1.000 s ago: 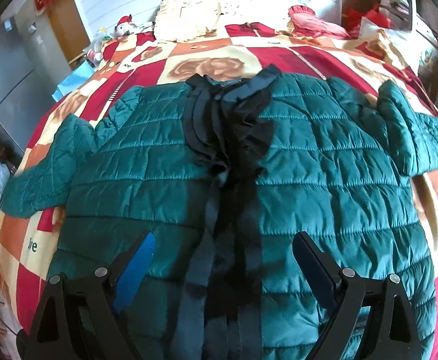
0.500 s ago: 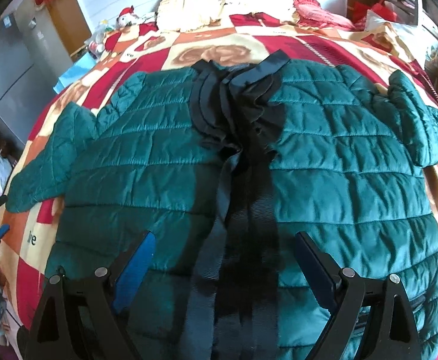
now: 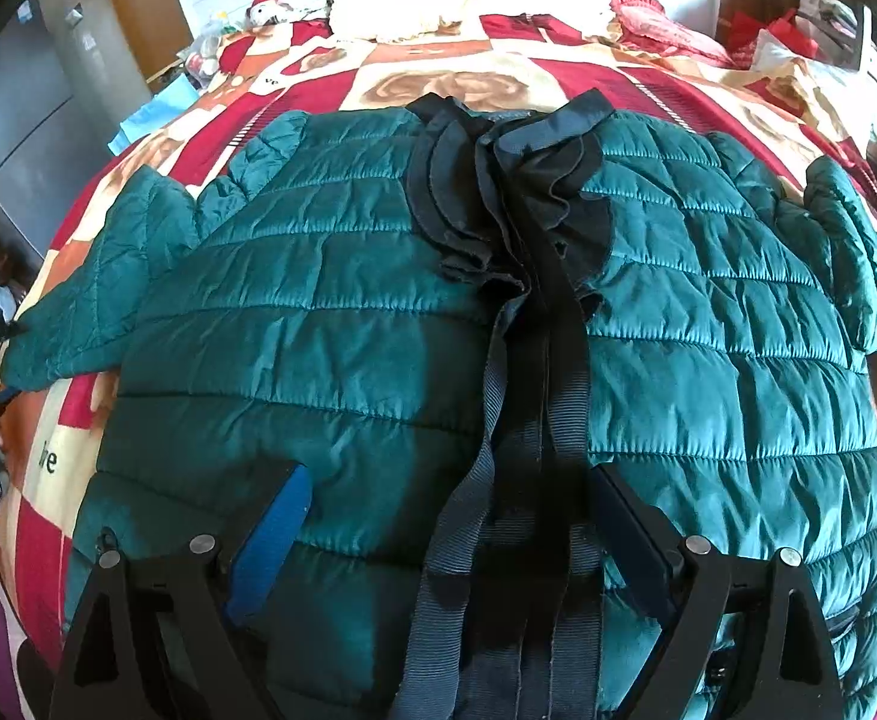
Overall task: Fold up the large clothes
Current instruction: 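Lift the held sleeve and fold it over the jacket body toward the right gripper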
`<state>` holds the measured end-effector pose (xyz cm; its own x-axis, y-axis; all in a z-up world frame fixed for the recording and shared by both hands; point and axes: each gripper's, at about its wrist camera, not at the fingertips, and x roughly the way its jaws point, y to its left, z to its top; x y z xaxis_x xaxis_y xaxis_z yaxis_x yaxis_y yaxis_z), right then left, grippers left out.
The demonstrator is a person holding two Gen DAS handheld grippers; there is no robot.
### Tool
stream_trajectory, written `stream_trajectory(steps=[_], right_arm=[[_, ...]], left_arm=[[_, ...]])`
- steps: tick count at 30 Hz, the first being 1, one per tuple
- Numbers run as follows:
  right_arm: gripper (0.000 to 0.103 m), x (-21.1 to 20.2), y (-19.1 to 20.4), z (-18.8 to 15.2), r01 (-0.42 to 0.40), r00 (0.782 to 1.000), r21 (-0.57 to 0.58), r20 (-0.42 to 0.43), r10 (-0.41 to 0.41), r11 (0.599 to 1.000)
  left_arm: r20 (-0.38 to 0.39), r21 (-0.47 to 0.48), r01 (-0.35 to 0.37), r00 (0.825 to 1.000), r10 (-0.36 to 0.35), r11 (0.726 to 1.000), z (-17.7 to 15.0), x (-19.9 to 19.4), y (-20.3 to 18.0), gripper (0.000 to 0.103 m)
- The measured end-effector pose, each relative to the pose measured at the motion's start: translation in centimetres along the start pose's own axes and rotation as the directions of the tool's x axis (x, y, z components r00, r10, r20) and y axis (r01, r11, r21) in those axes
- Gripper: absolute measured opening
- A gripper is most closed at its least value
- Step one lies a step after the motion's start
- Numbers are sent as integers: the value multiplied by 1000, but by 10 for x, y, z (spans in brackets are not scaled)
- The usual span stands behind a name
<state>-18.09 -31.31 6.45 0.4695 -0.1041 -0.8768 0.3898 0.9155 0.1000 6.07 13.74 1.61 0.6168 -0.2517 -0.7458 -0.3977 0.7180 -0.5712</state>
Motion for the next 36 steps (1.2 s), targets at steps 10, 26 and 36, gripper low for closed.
stream_trajectory(steps=[10, 26, 36], right_arm=[[92, -4, -4, 0, -20, 1000, 18, 7, 20, 1000], [92, -36, -34, -10, -47, 997, 97, 70, 40, 994], [92, -46, -61, -15, -45, 996, 129, 89, 33, 991]], left_arm=[[-57, 94, 268, 963, -264, 959, -29, -69, -19, 9], [-244, 445, 480, 877, -413, 756, -161, -158, -135, 9], [-351, 582, 493, 869, -348, 646, -245, -148, -186, 9]])
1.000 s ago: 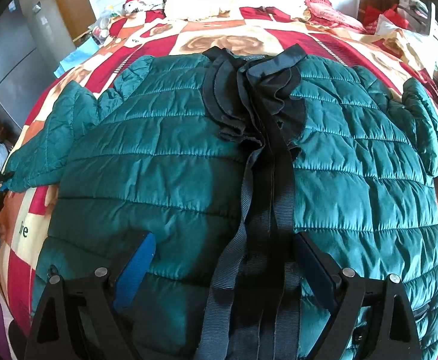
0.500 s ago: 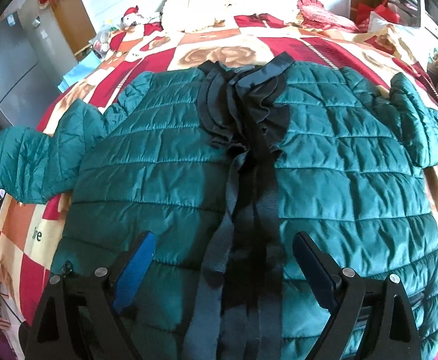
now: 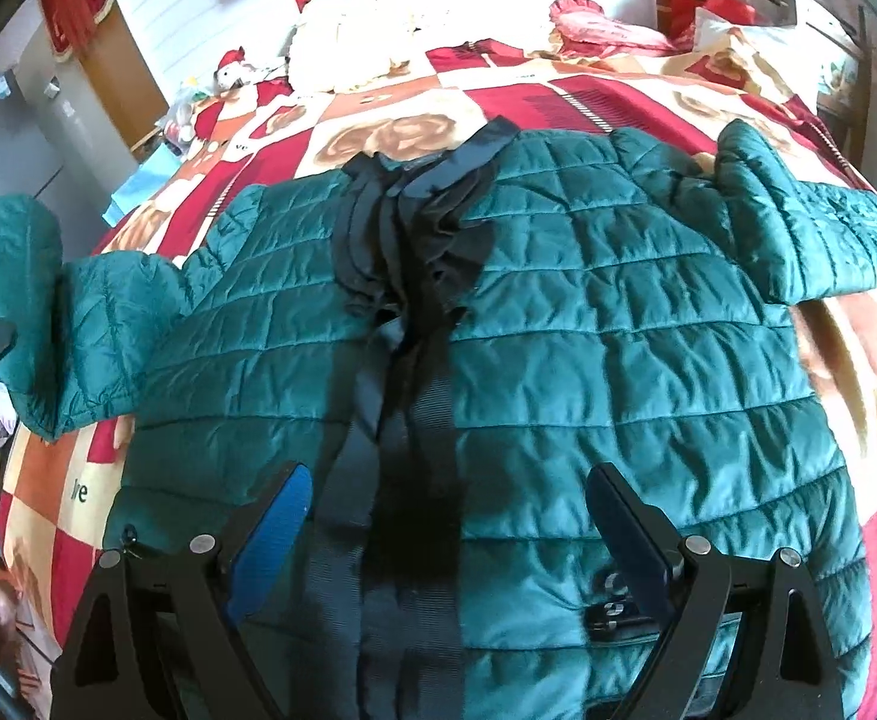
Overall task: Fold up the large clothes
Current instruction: 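Lift the held sleeve and fold it over the jacket body toward the right gripper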
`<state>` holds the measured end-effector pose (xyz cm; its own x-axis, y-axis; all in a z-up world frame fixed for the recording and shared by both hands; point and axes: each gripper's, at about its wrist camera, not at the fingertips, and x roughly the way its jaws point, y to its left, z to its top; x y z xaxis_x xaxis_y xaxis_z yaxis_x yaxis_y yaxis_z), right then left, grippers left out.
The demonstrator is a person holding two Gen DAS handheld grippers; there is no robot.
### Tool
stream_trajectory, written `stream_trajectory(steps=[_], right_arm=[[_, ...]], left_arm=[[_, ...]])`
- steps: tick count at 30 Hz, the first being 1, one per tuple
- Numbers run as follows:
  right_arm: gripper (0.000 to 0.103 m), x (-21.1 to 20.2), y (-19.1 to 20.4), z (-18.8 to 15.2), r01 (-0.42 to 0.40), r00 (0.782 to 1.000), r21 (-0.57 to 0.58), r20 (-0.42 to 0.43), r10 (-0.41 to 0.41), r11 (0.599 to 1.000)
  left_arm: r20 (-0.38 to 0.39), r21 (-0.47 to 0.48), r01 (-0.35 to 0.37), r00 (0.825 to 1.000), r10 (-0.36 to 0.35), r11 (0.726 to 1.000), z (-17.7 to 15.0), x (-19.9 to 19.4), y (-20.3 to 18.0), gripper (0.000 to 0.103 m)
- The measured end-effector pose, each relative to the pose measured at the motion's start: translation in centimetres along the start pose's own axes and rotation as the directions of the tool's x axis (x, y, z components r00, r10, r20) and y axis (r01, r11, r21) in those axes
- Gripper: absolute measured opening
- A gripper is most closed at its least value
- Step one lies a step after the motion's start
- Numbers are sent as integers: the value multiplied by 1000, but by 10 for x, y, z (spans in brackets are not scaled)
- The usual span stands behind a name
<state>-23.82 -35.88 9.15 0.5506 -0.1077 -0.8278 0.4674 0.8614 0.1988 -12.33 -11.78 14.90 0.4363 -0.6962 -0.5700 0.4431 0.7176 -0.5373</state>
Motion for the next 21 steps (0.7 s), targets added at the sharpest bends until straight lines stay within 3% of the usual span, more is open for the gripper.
stream_trajectory(steps=[10, 17, 19, 21], right_arm=[[92, -5, -33, 0, 24, 1000, 47, 7, -24, 999], [92, -2, -50, -2, 11, 1000, 82, -4, -11, 997], [92, -1, -50, -2, 6, 1000, 79, -2, -6, 997], [92, 0, -51, -2, -8, 1000, 84, -4, 9, 996]], left_arm=[[-144, 90, -16, 989, 29, 996, -33, 73, -45, 9], [-262, 91, -50, 962, 72, 995, -53, 112, -46, 11], [-284, 92, -44, 956, 69, 995, -55, 110, -44, 18], [-301, 87, -19, 952, 45, 996, -53, 103, -43, 40]])
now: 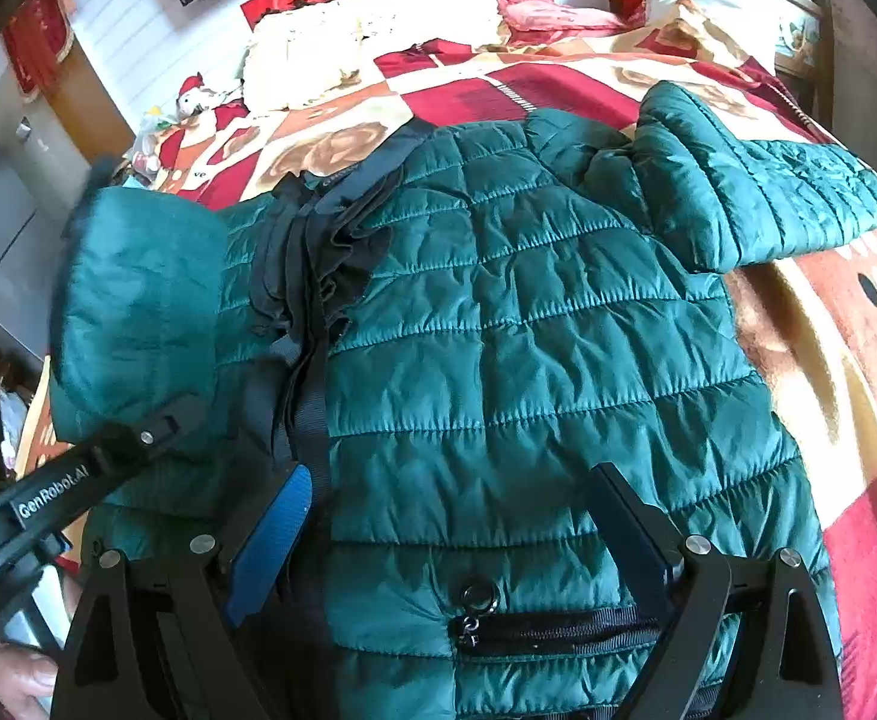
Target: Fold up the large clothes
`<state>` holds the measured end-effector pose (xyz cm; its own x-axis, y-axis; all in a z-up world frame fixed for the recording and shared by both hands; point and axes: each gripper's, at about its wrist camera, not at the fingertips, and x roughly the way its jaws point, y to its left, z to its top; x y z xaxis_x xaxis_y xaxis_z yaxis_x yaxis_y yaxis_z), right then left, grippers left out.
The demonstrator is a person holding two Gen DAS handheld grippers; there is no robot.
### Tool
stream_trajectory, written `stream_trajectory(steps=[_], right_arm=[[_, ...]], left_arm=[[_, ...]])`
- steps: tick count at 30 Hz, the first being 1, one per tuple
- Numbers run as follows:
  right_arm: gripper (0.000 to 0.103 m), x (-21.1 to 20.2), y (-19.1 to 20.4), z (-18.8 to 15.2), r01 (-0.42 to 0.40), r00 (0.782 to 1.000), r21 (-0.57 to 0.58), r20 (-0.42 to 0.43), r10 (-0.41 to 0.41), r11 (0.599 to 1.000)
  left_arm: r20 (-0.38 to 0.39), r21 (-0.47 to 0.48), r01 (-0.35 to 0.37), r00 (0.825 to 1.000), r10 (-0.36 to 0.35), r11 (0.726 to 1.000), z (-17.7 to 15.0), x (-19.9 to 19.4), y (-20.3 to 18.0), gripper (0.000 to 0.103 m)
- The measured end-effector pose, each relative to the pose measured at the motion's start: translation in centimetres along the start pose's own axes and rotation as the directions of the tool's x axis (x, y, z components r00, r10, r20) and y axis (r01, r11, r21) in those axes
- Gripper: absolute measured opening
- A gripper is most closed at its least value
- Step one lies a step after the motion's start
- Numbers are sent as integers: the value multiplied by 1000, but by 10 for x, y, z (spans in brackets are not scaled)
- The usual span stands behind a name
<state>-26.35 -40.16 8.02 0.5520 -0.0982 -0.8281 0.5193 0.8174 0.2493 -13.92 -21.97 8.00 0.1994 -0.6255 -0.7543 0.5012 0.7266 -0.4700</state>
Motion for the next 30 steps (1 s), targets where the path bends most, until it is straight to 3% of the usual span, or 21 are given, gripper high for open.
stream_trajectory(steps=[3, 7, 10, 12, 15, 17, 20, 22, 25, 30], right_arm=[[92, 3, 1, 1, -42, 999, 3, -14, 42, 999], [92, 8, 1, 5, -129, 991, 50, -27, 130, 990], [92, 12, 0, 12, -207, 977, 106, -22, 211, 973], [92, 16, 2, 19, -218, 975, 113, -11, 221, 969], [90, 25, 12, 29, -195, 980, 80, -12, 196, 978], [84, 35, 18, 35, -182, 982, 65, -33, 184, 981], [67, 50, 30, 43, -177, 983, 27, -46, 178, 984], [44, 54, 38, 47, -177, 984, -9, -38, 177, 984], [24, 48, 49, 52, -164, 987, -65, -13, 163, 984], [17, -4, 63, 72, -61, 980, -185, 176, 94, 981]], left_arm=[[22, 30, 20, 1000, -21, 999, -5, -22, 0, 57], [102, 85, -98, 991, 89, 992, -13, -59, 12, 58], [166, 87, -234, 962, 217, 968, -20, -75, 29, 58], [177, 71, -303, 941, 287, 950, -23, -77, 44, 58], [143, 12, -343, 930, 338, 939, -29, -72, 73, 58], [96, -52, -329, 938, 332, 943, -35, -67, 95, 58], [72, -109, -319, 942, 327, 942, -42, -61, 112, 58], [81, -112, -320, 941, 330, 941, -44, -59, 112, 58], [79, -114, -317, 942, 327, 941, -43, -57, 111, 58], [79, -120, -311, 943, 322, 943, -43, -58, 111, 58]])
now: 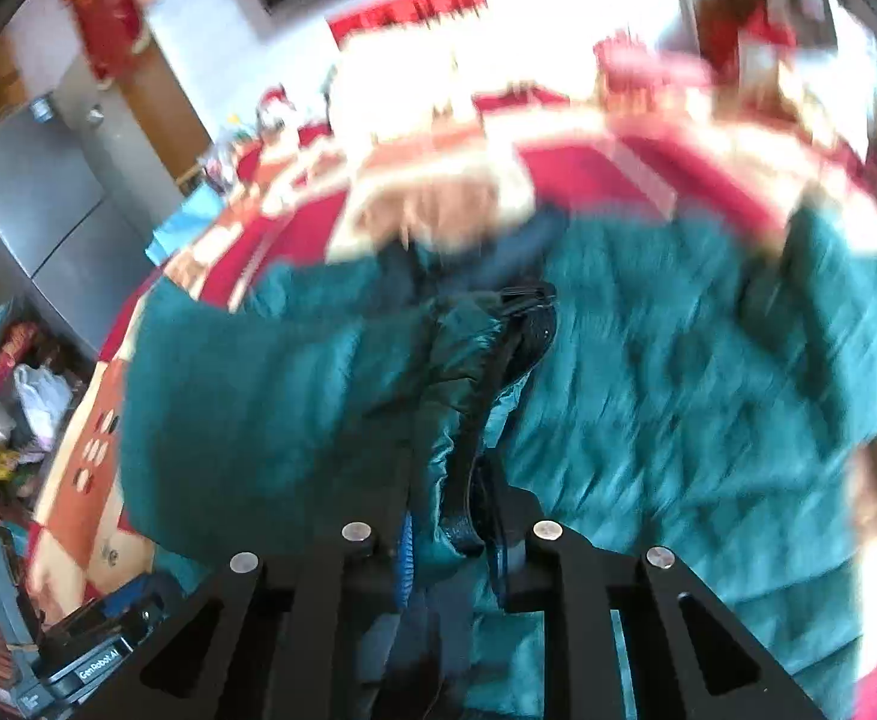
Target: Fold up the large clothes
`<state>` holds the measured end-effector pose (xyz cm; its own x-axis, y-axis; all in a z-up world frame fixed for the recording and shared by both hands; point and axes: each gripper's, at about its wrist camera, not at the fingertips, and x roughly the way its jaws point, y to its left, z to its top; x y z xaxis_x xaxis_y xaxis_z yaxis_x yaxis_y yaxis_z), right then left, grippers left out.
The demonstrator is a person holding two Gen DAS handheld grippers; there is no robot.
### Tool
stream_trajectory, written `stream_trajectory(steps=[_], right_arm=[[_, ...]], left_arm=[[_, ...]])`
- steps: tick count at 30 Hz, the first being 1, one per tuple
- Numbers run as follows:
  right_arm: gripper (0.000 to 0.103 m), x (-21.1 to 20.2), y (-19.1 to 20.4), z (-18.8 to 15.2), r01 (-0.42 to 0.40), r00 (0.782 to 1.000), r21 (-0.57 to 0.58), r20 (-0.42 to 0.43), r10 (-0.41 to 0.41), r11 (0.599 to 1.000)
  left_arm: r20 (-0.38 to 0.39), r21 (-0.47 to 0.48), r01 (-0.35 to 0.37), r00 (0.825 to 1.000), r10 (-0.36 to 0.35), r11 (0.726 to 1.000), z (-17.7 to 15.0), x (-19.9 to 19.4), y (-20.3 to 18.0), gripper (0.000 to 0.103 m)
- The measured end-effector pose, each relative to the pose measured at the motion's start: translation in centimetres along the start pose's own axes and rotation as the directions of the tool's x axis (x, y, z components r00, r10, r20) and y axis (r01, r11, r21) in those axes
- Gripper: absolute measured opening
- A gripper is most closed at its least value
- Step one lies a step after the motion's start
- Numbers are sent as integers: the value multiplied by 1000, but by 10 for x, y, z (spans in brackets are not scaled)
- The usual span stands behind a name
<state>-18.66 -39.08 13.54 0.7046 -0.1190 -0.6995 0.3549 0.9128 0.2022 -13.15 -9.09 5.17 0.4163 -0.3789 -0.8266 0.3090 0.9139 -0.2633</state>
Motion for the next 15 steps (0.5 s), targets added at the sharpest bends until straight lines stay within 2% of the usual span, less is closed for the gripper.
stream_trajectory(steps=[3, 7, 11, 15], right_arm=[[17, -33, -2, 24, 72, 991, -54, 121, -65, 996], [15, -49, -15, 42, 167, 970, -56, 190, -153, 984], [15, -28, -40, 41, 231, 964, -27, 142, -225, 973], [14, 23, -69, 21, 317, 948, -32, 21, -317, 948]], left_arm=[[4, -3, -1, 1000, 1, 1000, 0, 1, -1, 58], [5, -6, -1, 1000, 1, 1000, -2, 1, -1, 58], [5, -1, -10, 1000, 10, 1000, -4, 4, 0, 60], [-3, 3, -12, 1000, 12, 1000, -3, 1, -2, 60]])
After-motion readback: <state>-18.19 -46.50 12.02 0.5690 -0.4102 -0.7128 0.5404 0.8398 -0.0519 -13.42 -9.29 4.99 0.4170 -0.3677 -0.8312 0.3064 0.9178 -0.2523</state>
